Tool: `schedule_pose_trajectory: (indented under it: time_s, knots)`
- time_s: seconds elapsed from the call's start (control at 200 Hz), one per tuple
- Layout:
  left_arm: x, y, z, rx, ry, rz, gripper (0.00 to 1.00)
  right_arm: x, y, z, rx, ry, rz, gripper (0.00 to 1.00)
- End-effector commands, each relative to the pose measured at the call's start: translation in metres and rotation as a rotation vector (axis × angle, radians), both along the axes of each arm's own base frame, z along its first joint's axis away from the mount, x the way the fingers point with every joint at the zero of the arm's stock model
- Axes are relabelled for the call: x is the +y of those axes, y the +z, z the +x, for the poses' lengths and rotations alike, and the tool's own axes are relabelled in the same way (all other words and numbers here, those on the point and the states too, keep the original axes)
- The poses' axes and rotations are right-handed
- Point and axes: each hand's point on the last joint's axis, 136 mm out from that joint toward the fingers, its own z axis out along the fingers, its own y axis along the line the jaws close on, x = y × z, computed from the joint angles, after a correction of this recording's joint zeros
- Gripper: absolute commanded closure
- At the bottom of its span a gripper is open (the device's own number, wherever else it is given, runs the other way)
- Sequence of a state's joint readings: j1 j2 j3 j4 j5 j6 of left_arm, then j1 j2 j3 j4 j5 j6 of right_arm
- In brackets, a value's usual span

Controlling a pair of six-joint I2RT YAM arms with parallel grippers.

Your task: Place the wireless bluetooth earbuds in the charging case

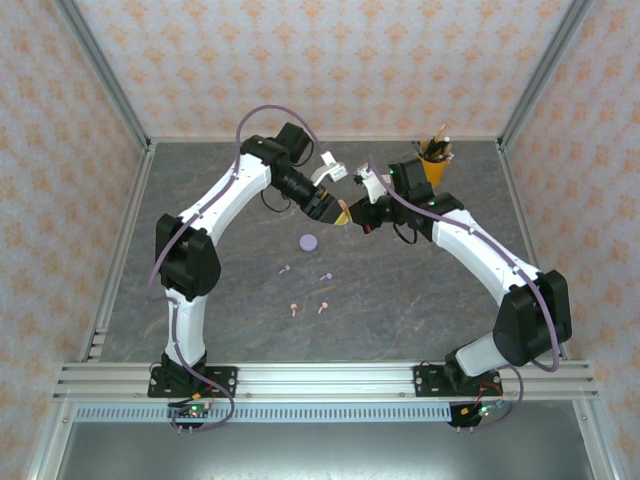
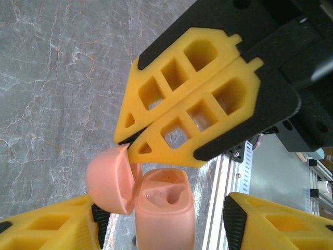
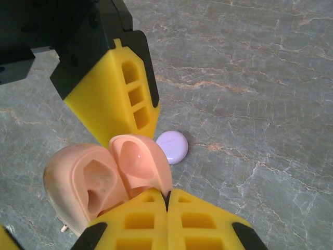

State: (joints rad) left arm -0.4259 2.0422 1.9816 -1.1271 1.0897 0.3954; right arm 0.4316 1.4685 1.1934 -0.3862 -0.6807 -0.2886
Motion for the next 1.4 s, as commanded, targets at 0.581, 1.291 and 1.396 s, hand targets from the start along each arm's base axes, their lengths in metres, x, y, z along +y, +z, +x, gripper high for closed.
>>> schedule_pose_trajectory:
  time_s: [0.581,1.291,1.396]
  knots:
    - [-0.007,0.004,-0.006,0.012,-0.037,-0.021,0.66,0.005,0.034,0.002,-0.081,0.003,0.055,1.0]
    - [0.022,0.014,0.025,-0.077,0.137,-0.074,1.0,-0.033,0.072,-0.003,-0.114,-0.261,0.092,0.41]
    - [0.036,0.023,0.036,-0.144,0.233,-0.08,1.0,-0.038,0.066,-0.011,-0.019,-0.323,0.114,0.38]
